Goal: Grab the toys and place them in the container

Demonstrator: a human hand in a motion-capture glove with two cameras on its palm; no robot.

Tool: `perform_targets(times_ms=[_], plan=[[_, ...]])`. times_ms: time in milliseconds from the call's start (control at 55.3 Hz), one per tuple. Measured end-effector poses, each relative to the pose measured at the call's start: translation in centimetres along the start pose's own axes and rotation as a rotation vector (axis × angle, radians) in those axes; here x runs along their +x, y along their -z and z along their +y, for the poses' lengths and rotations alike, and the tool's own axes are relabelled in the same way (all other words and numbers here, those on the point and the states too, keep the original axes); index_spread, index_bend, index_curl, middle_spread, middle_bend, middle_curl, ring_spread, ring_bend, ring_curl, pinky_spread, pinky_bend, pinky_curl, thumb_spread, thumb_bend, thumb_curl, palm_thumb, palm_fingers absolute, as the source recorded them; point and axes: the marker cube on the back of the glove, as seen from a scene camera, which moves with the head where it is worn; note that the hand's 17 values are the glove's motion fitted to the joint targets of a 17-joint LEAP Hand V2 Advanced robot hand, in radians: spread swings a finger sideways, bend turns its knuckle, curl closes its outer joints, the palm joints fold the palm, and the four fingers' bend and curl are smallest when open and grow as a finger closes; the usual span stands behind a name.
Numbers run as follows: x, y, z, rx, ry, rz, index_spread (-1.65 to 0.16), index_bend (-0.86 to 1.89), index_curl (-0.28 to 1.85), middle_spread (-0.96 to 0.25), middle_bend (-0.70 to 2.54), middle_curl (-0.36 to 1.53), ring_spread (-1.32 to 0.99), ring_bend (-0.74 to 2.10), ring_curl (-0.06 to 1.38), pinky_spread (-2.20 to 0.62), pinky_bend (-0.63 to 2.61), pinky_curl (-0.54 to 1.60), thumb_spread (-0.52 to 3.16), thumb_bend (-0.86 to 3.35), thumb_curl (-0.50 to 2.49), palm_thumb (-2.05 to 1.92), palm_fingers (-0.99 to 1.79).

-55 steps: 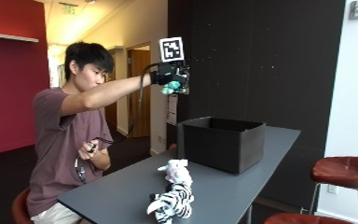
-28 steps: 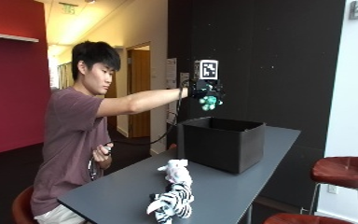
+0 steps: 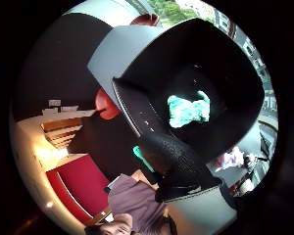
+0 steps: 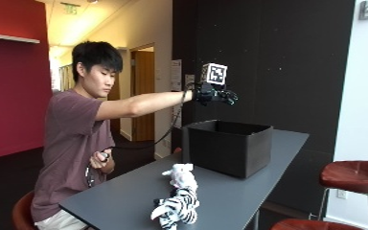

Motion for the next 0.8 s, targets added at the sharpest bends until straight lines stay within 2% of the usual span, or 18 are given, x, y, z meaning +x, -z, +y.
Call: perform_targets(times_ms=[90, 271, 398, 488, 615, 687, 795], plan=[[1.5, 1.1, 1.6, 0.026, -0.025, 0.001, -0.13, 0.03, 0.30, 0.04, 0.10, 0.41, 0.01, 0.40, 0.33, 0.05, 1.11, 0.43, 1.10, -0.06, 0.45, -0.07, -0.37], [9.2, 2.7, 7.8, 0.064, -0.097, 0.023, -0.14, 0.05, 0.24, 0.02, 0.12, 0.35, 0.02, 0.32, 0.32, 0.06, 1.01, 0.39, 1.14, -0.05, 0.38, -0.06, -0.31], [16.2, 2.3, 13.4, 0.036, -0.193, 0.042, -0.15, 0.06, 0.21, 0.01, 0.13, 0.33, 0.02, 0.29, 0.31, 0.06, 0.96, 0.37, 1.16, -0.05, 0.34, -0.06, -0.28], [19.3, 1.3, 16.5, 0.016, -0.256, -0.054, -0.15, 0.06, 0.19, 0.01, 0.14, 0.31, 0.02, 0.27, 0.31, 0.06, 0.93, 0.36, 1.17, -0.05, 0.33, -0.05, -0.26], [25.6, -2.6, 21.1, -0.022, -0.256, -0.101, -0.16, 0.06, 0.17, 0.00, 0.15, 0.30, 0.01, 0.25, 0.32, 0.06, 0.90, 0.35, 1.17, -0.04, 0.31, -0.05, -0.24], [29.6, -6.0, 23.4, -0.052, -0.201, -0.101, -0.16, 0.06, 0.17, 0.00, 0.15, 0.30, 0.01, 0.24, 0.32, 0.05, 0.87, 0.34, 1.18, -0.04, 0.30, -0.04, -0.24], [35.1, -12.5, 24.8, -0.138, -0.440, -0.096, -0.17, 0.07, 0.16, 0.00, 0.14, 0.29, 0.01, 0.23, 0.32, 0.05, 0.84, 0.33, 1.18, -0.03, 0.29, -0.03, -0.25]])
